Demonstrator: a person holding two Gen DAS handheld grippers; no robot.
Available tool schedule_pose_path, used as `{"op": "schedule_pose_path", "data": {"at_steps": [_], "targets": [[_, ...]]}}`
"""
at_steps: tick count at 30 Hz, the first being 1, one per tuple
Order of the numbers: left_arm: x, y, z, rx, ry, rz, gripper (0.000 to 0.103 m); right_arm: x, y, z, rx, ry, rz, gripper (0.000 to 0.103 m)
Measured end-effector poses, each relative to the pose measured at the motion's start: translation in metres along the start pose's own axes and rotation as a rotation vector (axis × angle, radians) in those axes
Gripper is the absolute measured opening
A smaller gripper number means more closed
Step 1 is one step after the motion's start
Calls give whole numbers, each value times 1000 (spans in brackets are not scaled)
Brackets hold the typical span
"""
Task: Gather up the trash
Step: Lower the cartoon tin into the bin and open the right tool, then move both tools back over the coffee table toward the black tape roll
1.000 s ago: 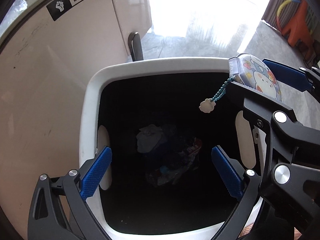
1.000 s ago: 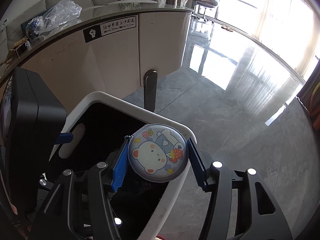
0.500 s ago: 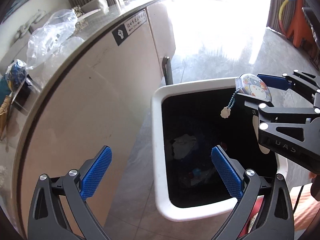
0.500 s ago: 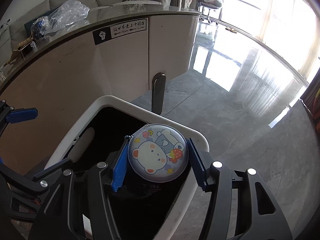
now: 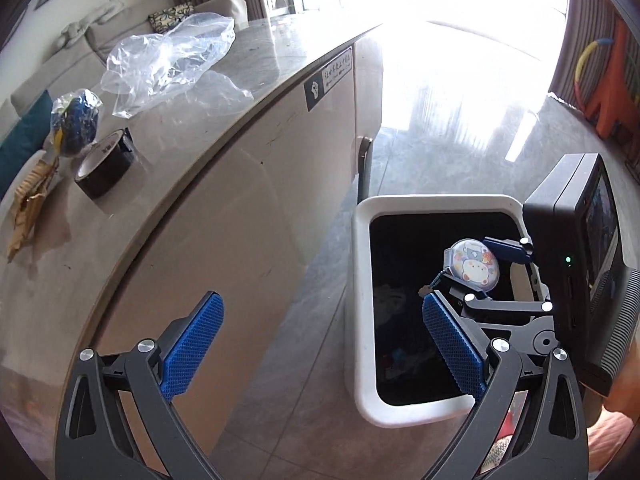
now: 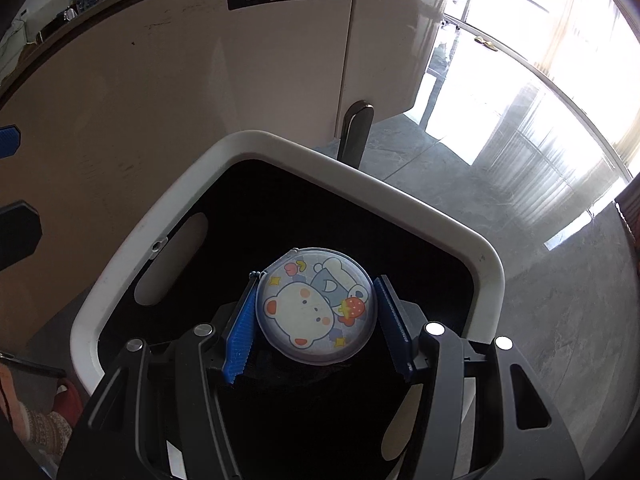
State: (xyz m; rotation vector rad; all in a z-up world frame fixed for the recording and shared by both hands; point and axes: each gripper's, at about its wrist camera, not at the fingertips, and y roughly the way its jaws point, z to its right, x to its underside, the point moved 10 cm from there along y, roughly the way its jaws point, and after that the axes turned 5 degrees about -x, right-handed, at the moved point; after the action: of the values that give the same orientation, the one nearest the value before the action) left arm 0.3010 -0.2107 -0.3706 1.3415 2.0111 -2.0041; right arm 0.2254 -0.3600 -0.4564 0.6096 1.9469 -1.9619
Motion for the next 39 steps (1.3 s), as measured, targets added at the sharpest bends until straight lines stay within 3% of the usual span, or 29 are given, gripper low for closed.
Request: {"op": "schedule_pose_path", "data": {"at_steps": [11, 12, 14, 15, 18, 28, 39], "targets": [[-3, 23, 5, -21, 0, -13, 99, 16, 30, -10, -62, -14, -151, 58], [-3, 24, 5, -21, 1, -12, 99, 19, 32, -12, -64, -21, -166, 61], [-3, 25, 7, -21, 2, -13, 99, 22, 35, -14, -55, -41, -188, 86], [-3, 26, 7, -20, 1, -14, 99, 21, 35, -15, -51, -45, -183, 92], [-4, 27, 8, -9, -7, -20, 99, 18, 29, -13, -31, -54, -166, 97], [-18, 6, -2, -21, -39, 42, 99, -20, -14, 7, 12, 9, 16, 98], [-58, -55, -56, -46, -182, 203, 99, -92, -145, 20, 62, 43, 410, 98]]}}
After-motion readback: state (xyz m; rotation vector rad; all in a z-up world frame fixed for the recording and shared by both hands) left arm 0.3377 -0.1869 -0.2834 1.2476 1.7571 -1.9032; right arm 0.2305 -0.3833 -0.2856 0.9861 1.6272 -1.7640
